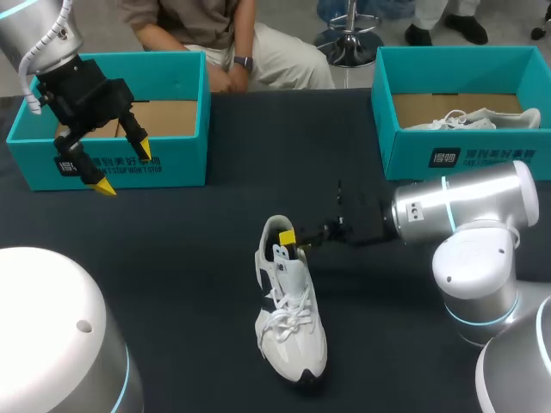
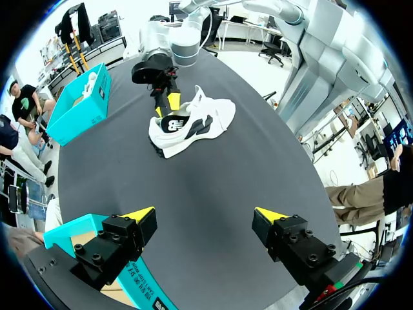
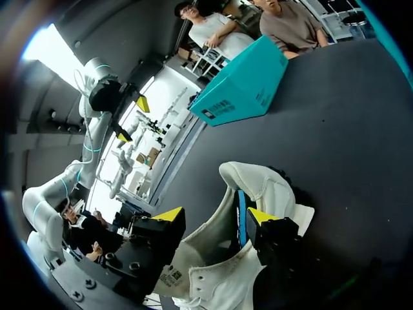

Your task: Take the shoe out of the shoebox, open the shoe tongue, remove and reinsert the insole, then place the shoe into the shoebox

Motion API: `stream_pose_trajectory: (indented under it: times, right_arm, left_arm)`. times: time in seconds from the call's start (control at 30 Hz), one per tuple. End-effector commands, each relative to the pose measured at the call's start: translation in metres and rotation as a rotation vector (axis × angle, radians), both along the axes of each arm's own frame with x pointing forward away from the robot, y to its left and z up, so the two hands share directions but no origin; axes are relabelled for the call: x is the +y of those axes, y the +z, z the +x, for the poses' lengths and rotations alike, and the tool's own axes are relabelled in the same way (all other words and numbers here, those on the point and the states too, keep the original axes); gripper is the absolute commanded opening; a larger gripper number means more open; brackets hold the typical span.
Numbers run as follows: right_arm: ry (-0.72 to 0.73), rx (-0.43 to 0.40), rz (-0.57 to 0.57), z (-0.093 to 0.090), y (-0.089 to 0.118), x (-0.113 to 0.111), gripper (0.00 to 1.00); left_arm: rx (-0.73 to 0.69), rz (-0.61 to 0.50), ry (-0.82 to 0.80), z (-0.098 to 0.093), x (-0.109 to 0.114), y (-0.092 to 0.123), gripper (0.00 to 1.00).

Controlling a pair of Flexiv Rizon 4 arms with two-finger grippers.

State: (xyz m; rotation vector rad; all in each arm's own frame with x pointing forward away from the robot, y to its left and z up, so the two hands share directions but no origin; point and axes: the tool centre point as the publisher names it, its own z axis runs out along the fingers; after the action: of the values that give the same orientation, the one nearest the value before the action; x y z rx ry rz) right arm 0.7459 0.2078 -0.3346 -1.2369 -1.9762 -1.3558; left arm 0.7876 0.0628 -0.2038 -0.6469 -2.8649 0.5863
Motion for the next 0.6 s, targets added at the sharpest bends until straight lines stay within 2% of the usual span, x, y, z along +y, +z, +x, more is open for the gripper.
stream_pose_trajectory:
  times: [0.03, 0.1, 0.23, 0.37, 0.47, 0.6]
  right_arm:
    - [0.0, -0.012, -0.028, 0.005, 0.011, 0.006, 0.69]
    - [-0.003, -0.025, -0.047, 0.007, 0.016, 0.006, 0.7]
    - [-0.013, -0.047, -0.068, 0.01, 0.025, 0.004, 0.79]
    - [-0.045, -0.062, -0.108, 0.011, 0.033, 0.0, 0.92]
    - [-0.076, -0.038, -0.192, 0.012, 0.041, -0.001, 1.0]
    - [-0.16, 0.01, -0.332, 0.009, 0.048, -0.001, 1.0]
  left_arm:
    - [0.0, 0.002, 0.0, 0.0, 0.0, 0.0, 1.0]
    - [0.0, 0.002, 0.0, 0.0, 0.0, 0.0, 1.0]
    - [0.0, 0.002, 0.0, 0.0, 0.0, 0.0, 1.0]
    - [0.0, 0.002, 0.0, 0.0, 0.0, 0.0, 1.0]
    - [0.0, 0.002, 0.0, 0.0, 0.0, 0.0, 1.0]
    - [0.0, 0.002, 0.0, 0.0, 0.0, 0.0, 1.0]
